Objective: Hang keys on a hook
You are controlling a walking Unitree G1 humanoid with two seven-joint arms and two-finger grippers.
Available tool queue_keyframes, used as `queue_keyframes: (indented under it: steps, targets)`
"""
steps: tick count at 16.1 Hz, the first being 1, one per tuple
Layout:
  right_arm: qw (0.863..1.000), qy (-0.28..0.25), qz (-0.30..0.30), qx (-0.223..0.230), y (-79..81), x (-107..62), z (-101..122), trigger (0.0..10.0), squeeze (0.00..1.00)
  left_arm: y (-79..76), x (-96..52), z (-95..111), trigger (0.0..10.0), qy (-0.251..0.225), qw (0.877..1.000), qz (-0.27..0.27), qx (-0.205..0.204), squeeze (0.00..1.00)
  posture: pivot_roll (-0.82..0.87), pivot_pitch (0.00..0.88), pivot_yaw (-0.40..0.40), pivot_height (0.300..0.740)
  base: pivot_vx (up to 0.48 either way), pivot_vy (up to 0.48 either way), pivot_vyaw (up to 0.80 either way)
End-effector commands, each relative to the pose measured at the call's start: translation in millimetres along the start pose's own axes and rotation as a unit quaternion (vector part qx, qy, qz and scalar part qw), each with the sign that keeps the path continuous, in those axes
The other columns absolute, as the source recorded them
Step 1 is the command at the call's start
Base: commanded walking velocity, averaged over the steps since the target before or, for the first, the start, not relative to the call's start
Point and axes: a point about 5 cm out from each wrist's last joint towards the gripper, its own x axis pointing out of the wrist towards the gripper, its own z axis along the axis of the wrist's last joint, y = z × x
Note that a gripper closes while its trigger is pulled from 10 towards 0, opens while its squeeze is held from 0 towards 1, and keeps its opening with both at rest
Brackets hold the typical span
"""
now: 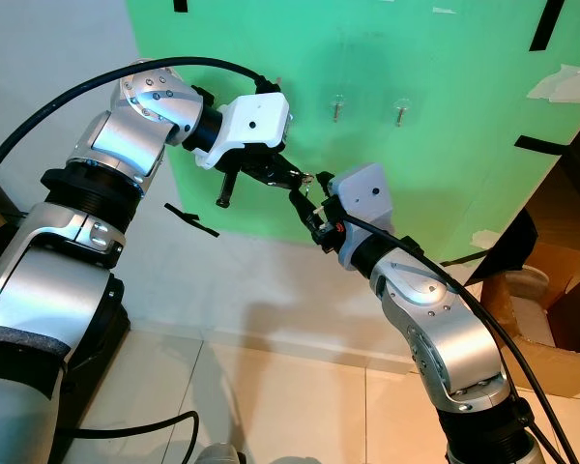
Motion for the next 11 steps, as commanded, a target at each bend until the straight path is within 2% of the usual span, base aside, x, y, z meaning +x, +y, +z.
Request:
queue_keyframes:
  steps: [1,2,3,4,11]
  targets:
    - [1.000,-0.002,-0.011,-0.001,-4.2,1.8,3.1,1.9,0.00,2.4,-3.7,3.9,10.0,-0.004,1.000,0.005,0.005,0.00,-0.04,0.000,0.000,0.740,0.000,0.000,0.00]
    - [1.000,-0.002,-0.012,0.000,-4.2,1.9,3.0,1.4,0.00,2.4,-3.8,3.7,10.0,-0.004,1.000,0.005,0.005,0.00,-0.04,0.000,0.000,0.740,0.000,0.000,0.00]
    - [1.000,-0.002,-0.012,0.000,-4.2,1.9,3.0,1.4,0.00,2.4,-3.9,3.7,10.0,-0.003,1.000,0.005,0.005,0.00,-0.04,0.000,0.000,0.740,0.000,0.000,0.00]
    - [1.000,-0.002,-0.012,0.000,-4.3,2.0,3.0,0.6,0.00,2.4,-3.9,3.7,10.0,-0.003,1.000,0.005,0.005,0.00,-0.04,0.000,0.000,0.740,0.000,0.000,0.00]
    - [1.000,0.003,-0.010,-0.007,-4.9,2.1,0.7,0.4,0.00,2.9,-5.3,2.4,10.0,-0.001,1.000,0.009,0.004,0.00,-0.04,0.000,-0.003,0.740,0.000,0.000,0.00]
